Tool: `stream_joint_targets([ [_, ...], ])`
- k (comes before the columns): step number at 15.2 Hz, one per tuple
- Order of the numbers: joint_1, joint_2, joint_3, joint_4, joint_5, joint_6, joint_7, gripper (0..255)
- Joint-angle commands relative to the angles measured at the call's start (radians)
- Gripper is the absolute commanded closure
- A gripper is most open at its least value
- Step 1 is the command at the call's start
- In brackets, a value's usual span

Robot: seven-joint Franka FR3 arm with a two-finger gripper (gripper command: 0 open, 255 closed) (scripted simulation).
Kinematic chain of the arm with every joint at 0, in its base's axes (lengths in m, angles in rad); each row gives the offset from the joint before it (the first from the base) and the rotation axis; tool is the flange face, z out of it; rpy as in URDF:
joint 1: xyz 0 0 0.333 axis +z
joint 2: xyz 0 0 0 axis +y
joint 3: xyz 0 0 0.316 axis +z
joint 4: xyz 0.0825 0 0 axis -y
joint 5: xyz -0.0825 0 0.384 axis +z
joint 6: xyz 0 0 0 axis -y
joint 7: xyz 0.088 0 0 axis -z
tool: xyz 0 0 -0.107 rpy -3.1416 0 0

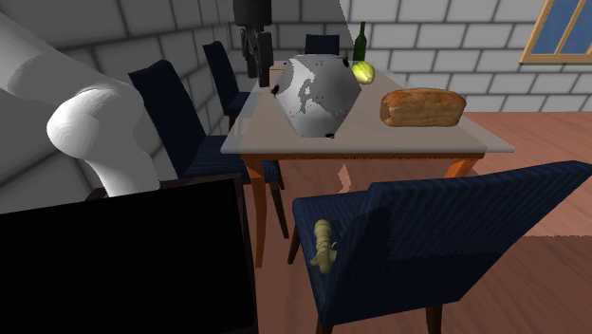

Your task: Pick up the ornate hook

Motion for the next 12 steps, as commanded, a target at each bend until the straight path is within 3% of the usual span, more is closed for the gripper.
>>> stream_joint_targets([
  [1, 0.0, 0.0, 0.0, 0.0, 0.0, 0.0, 0.0, 0],
  [12, -0.037, 0.165, -0.09, -0.229, -0.112, 0.471, -0.163, 0],
])
